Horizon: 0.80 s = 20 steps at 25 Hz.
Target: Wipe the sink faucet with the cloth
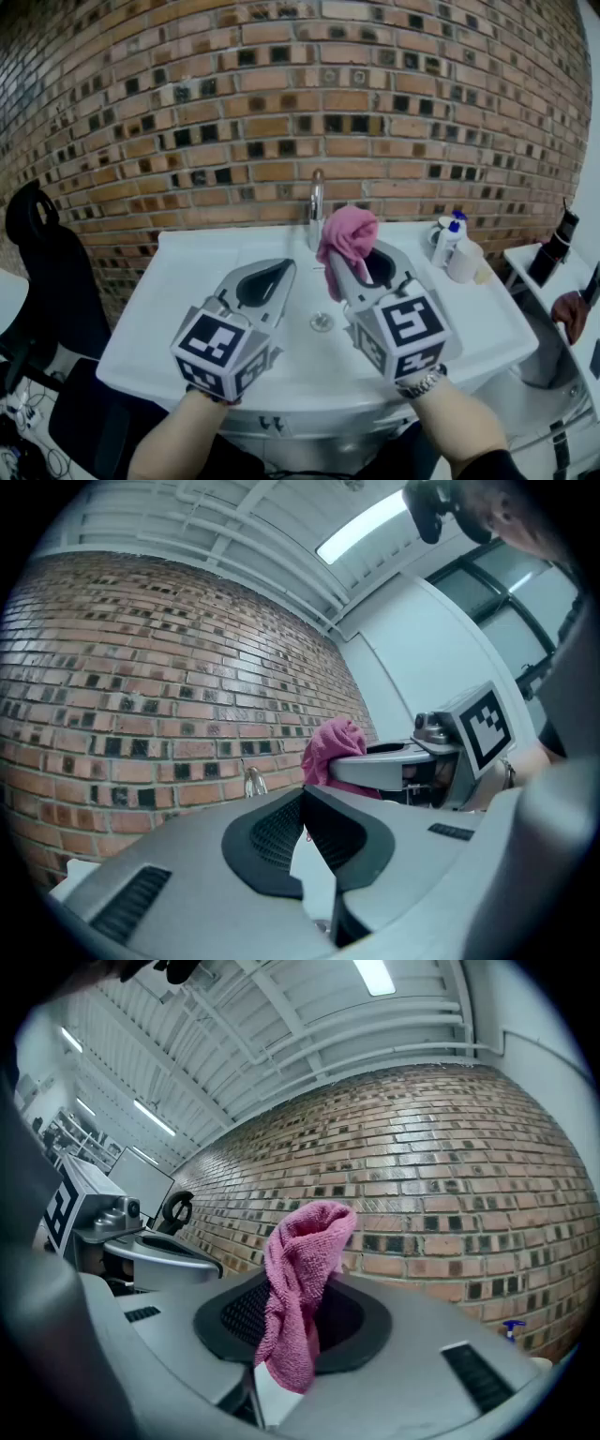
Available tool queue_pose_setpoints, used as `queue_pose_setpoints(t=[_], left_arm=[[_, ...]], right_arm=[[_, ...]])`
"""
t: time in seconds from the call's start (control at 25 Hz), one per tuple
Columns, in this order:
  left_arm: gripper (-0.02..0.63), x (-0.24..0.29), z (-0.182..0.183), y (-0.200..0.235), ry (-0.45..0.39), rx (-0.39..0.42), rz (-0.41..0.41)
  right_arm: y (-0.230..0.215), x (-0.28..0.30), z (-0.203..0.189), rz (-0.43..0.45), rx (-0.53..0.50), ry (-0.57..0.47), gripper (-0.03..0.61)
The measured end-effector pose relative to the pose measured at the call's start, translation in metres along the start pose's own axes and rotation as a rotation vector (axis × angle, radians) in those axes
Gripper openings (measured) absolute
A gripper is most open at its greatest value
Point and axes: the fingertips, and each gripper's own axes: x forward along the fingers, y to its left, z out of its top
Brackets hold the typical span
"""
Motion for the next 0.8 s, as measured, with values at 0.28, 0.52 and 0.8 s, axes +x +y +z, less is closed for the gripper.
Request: queue_pose_setpoints(t=[0.28,0.52,0.8], left_arm=[[0.003,0.041,-0.008,0.019,0.003,-0.008,-0.009],[0.003,0.066,-0.009,0.036,0.016,-0.001,-0.002],[0.003,0.087,-0.015,0.061,0.027,-0.009,0.013]], right_arm=[[-0.023,0.046,-0.007,-0.007,-0.015,0.018,0.112],[-0.040,0.081,-0.011,0.005,-0.003,0.034,0.112],[-0.058,0.121,-0.019,0.017,0.007,0.055,0.111]])
